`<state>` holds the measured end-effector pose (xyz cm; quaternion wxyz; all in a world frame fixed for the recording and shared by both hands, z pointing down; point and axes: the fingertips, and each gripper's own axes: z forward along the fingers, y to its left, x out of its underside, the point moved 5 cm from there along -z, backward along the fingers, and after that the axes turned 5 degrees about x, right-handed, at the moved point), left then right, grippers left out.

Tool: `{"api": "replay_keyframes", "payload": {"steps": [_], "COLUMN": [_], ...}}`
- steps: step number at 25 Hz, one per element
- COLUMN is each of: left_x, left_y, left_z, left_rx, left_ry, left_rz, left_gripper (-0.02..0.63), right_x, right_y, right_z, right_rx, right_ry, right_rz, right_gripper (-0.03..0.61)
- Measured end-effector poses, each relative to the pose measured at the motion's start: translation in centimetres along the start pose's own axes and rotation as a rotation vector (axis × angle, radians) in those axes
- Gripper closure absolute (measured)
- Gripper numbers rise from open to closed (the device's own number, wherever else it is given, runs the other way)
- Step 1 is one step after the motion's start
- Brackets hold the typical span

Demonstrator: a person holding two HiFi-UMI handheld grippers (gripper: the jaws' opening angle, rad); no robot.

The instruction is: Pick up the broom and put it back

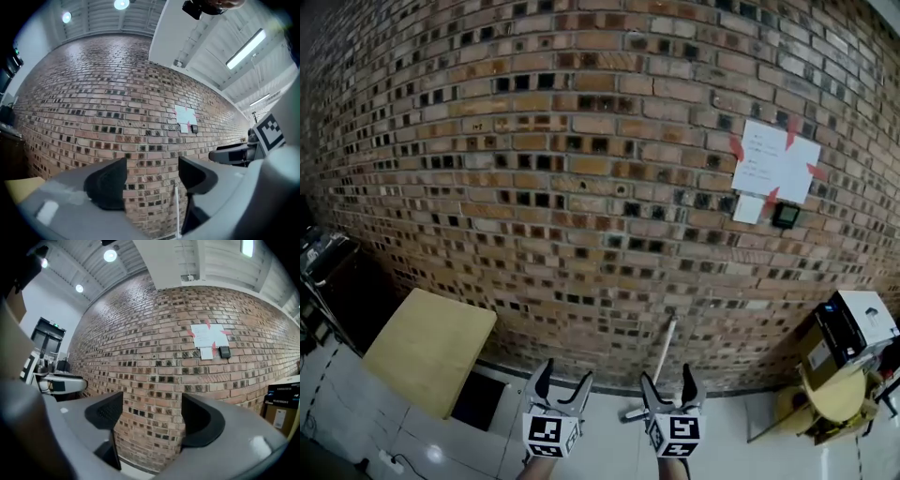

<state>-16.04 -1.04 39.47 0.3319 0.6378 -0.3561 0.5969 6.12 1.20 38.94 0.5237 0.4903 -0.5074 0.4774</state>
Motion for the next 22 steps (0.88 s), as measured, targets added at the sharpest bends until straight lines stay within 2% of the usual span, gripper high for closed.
{"api": "replay_keyframes", "payload": {"steps": [2, 7, 10, 13, 17, 22], "left_x": [0.6, -0.2, -0.3, 0.1, -0.6, 0.4], "left_y": [-0.9, -2.2, -2.6, -2.9, -3.3, -4.8], "left_z": [0.0, -0.3, 0.0, 0.0, 0.2, 0.4], "left_rx": [-0.002, -0.041, -0.066, -0.071, -0.066, -0.038], "left_ry": [0.013, -0.03, -0.03, 0.007, 0.017, 0.01], "left_rz": [0.0, 0.03, 0.058, 0.056, 0.04, 0.026], "left_gripper": [0.267, 0.276, 0.276, 0.276, 0.287, 0.287], "right_x": [0.6, -1.1, -0.4, 1.0, 0.4, 1.1], "right_y": [-0.5, -1.3, -2.1, -2.7, -3.0, -4.3], "right_z": [-0.2, -1.4, -1.2, -1.0, -1.2, -2.1], "right_rx": [-0.015, -0.038, -0.026, -0.012, 0.004, 0.029], "right_ry": [0.005, -0.115, -0.055, 0.022, 0.012, 0.015], "right_rz": [0.025, 0.014, -0.003, 0.046, 0.052, 0.045], "right_gripper": [0.195, 0.195, 0.196, 0.197, 0.198, 0.201]}}
